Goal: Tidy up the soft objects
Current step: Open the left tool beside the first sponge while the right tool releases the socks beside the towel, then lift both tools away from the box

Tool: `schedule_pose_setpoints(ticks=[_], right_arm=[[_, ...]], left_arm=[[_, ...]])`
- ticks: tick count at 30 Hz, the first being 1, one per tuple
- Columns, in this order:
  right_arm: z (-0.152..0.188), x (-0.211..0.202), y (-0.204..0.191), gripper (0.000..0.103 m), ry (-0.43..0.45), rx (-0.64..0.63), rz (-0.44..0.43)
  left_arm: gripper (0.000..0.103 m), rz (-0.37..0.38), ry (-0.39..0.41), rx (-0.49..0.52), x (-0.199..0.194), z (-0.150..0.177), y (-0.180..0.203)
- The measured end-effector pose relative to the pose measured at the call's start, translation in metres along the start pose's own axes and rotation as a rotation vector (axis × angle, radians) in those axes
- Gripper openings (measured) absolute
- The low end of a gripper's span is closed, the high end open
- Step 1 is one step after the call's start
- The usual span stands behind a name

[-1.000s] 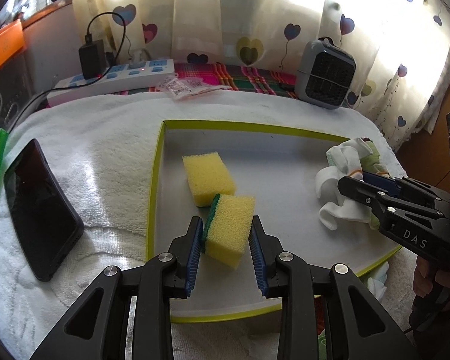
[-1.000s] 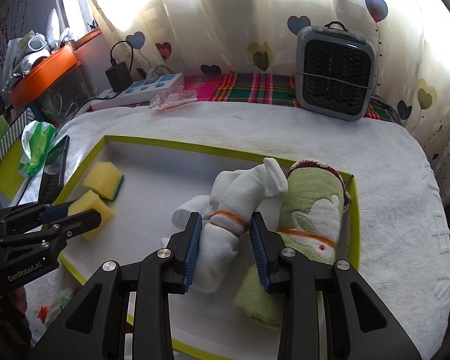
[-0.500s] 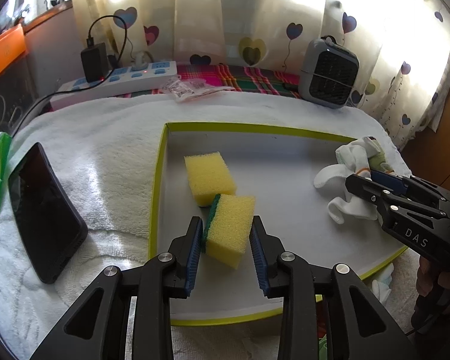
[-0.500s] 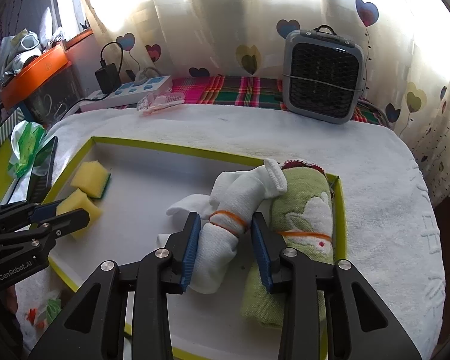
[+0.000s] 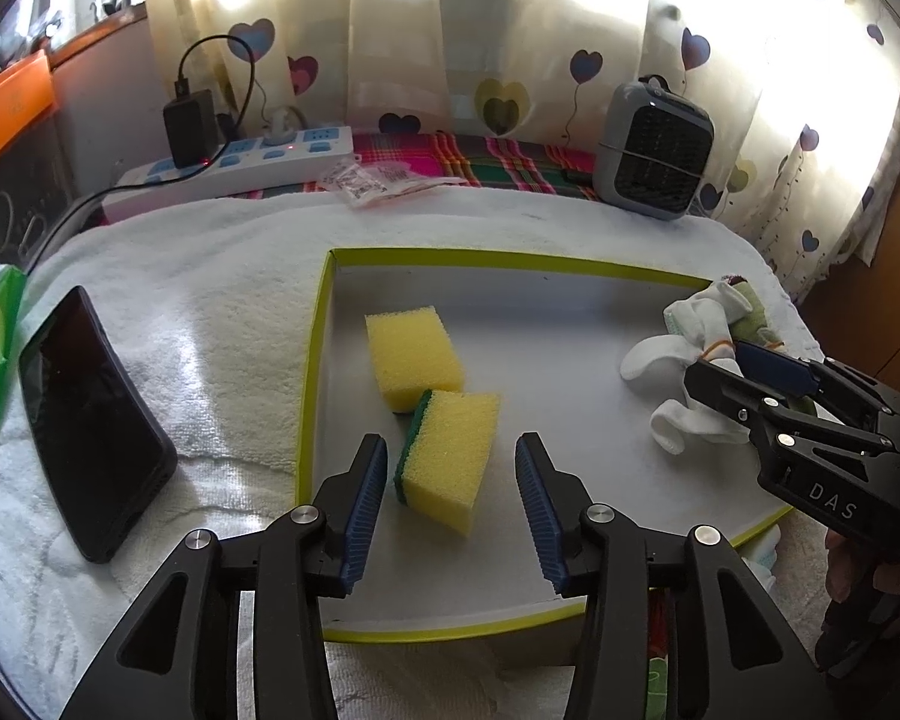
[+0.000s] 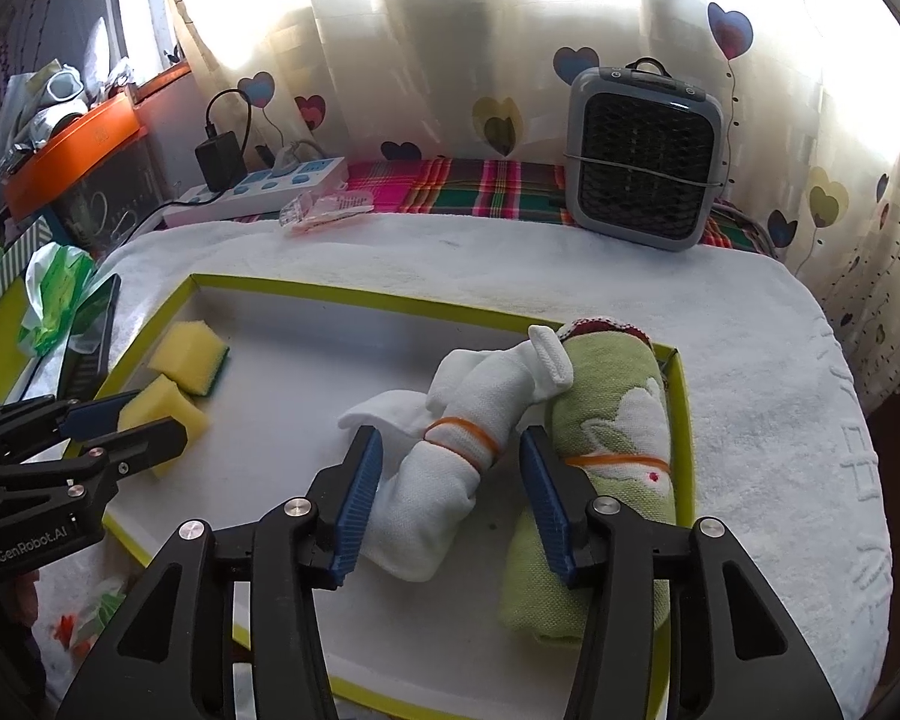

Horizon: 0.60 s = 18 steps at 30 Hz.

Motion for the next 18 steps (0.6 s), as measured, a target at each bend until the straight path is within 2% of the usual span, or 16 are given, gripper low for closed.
schedule_pose_setpoints(ticks=[5,18], right_arm=[[0.001,-0.005,-0.002,0.056,0.015,0.010,-0.007],[0.014,-0.023,-0.011,0.057,0.037,0.029,-0.014]], left_arm=[[0.047,0.002,0.010,-0.003,-0.006,0.001,-0.002],[0.047,0.007,0.043,0.005,-0.031,0.014,-0.001]])
Point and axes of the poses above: each gripper's, at about its wrist camera, not at the fingertips, and x roughly the way its jaws point, y to its right, z to its underside, the point moved 2 cm from there along x, roughly the way its jaws point, and after that the axes turned 9 degrees about -z, right-handed, at the moved point
